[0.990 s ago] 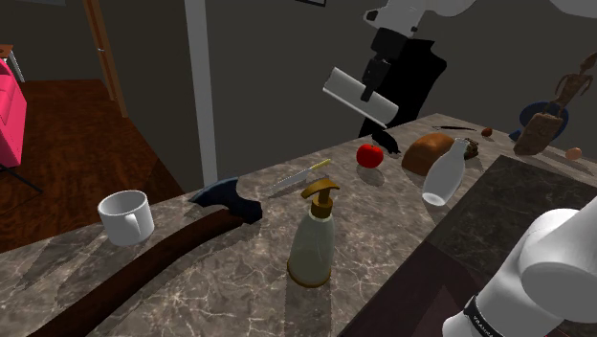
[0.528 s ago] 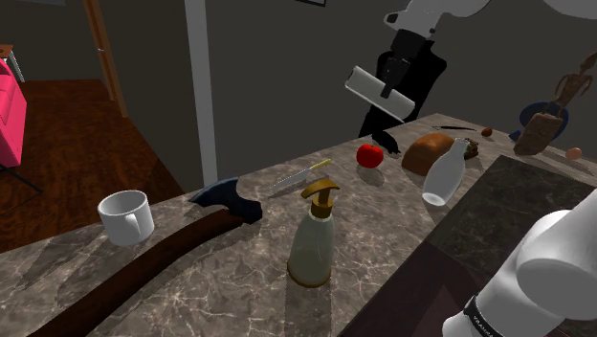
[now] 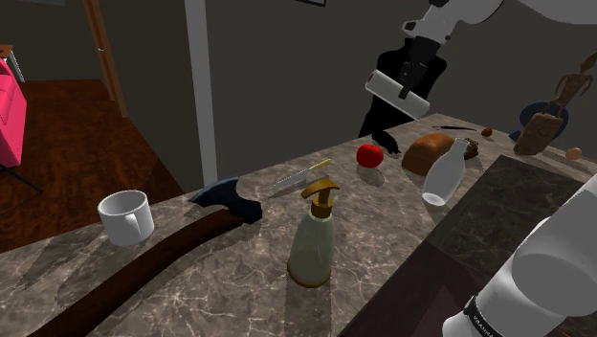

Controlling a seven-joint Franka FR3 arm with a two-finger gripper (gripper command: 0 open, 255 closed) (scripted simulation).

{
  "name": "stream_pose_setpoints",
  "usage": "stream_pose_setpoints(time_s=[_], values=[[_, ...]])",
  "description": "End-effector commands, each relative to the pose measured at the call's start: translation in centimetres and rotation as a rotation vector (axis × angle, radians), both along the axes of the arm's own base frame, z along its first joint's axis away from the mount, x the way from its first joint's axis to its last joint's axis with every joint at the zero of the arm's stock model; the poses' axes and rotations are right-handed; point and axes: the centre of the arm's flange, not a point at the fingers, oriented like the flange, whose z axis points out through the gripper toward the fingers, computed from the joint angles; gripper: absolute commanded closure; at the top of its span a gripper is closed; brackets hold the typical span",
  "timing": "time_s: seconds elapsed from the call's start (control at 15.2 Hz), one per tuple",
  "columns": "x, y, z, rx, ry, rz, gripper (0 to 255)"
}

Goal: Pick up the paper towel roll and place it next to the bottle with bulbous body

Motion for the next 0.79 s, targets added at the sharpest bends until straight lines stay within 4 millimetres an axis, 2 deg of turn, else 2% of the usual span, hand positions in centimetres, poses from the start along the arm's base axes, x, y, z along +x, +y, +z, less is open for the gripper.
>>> stream_pose_setpoints(time_s=[0.0,0.73], values=[[-0.1,-0.2,-0.9,0.000,0.000,0.001,255],[-0.1,-0.2,-6.7,0.000,0.000,0.001,255]])
